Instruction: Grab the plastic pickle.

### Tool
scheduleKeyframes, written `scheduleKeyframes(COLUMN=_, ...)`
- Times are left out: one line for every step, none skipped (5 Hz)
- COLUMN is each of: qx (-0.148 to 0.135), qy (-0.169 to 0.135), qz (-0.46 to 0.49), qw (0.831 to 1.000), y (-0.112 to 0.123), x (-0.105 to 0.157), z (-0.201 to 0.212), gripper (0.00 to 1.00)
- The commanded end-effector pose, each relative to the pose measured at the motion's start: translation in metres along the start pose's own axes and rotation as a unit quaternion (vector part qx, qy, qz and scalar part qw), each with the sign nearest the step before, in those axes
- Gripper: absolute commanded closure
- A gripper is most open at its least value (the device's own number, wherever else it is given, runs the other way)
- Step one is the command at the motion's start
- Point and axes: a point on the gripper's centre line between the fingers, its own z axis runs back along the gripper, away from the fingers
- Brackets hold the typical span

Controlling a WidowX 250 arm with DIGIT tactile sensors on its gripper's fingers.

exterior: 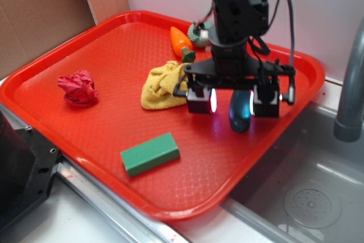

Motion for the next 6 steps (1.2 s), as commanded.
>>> scheduleKeyframes(qx=-0.030, qy=0.008, qz=0.006, qw=0.999, y=-0.005, x=0.009, z=0.001, gripper=1.00)
scheduleKeyframes(qx=-0.038, qy=0.010, qz=-0.030, qw=0.999, y=0.016, x=0.018, z=0.031, gripper=1.00)
scheduleKeyframes(qx=-0.002, qy=-0.008, qz=-0.080, qw=0.997, y=0.032, x=0.031, z=0.062, gripper=1.00)
scheduleKeyframes(qx=-0.007, qy=-0.010, qz=-0.123, qw=0.992, y=0.054, x=0.046, z=0.093, gripper=1.00)
scheduleKeyframes(qx=-0.004, qy=-0.015, qz=-0.157, qw=0.988, y=0.074, x=0.056, z=0.115, gripper=1.00)
scheduleKeyframes(qx=-0.016, qy=-0.033, qz=-0.169, qw=0.985, y=0.113, x=0.066, z=0.142, gripper=1.00)
